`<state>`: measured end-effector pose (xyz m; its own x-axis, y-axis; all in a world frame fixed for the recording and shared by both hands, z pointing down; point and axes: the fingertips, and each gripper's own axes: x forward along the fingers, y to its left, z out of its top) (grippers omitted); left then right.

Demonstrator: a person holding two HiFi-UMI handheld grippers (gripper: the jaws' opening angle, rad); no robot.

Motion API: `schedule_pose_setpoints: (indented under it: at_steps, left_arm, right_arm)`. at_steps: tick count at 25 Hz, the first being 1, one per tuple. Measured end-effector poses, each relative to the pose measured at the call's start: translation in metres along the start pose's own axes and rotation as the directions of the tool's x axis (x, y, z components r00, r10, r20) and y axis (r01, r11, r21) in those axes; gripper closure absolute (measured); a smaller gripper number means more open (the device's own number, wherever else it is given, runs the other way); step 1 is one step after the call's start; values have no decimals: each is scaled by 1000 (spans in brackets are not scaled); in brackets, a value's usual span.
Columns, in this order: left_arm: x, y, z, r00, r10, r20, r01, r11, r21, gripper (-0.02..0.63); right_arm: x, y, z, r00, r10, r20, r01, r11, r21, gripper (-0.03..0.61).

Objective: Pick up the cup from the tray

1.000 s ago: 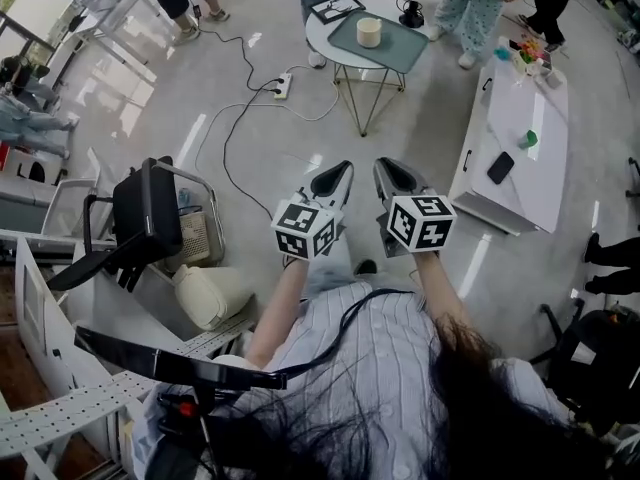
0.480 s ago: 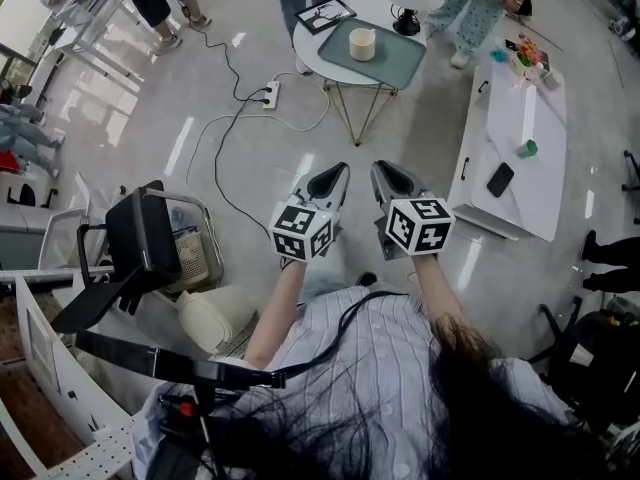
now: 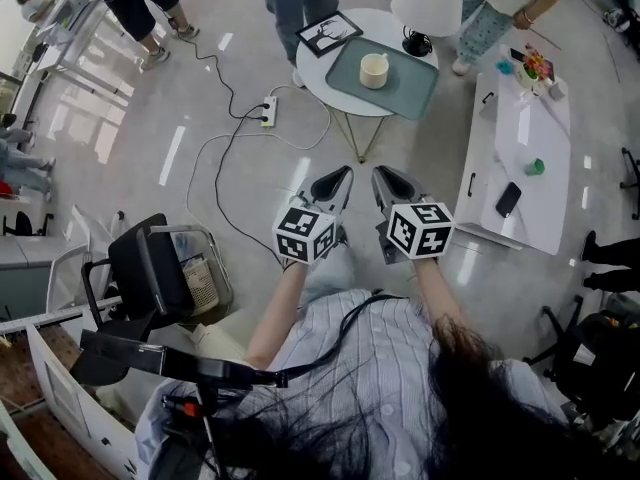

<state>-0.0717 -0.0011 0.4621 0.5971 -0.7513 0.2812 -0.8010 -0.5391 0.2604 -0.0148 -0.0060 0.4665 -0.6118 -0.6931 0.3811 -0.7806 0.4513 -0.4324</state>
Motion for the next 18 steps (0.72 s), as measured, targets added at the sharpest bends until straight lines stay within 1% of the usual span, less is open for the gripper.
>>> schedule_pose_setpoints:
  at_steps: [4, 8, 11, 18]
  left_arm:
    - [20, 33, 13, 999, -41, -13, 41, 999, 2, 598]
    - [41, 56, 23, 996, -91, -20, 91, 996, 14, 598]
    - [53, 72, 28, 994, -111, -23, 112, 994, 17, 598]
    - [69, 83, 29, 987, -157, -41, 157, 988, 7, 598]
  right_arm:
    - [33, -6, 17, 1000, -27, 9, 27, 999, 27, 532]
    - [59, -14, 29, 998, -56, 23, 55, 998, 37, 532]
    - [74, -17, 35, 997, -76, 30, 74, 996, 44, 532]
    - [88, -24, 43, 993, -114, 26, 112, 992, 59, 532]
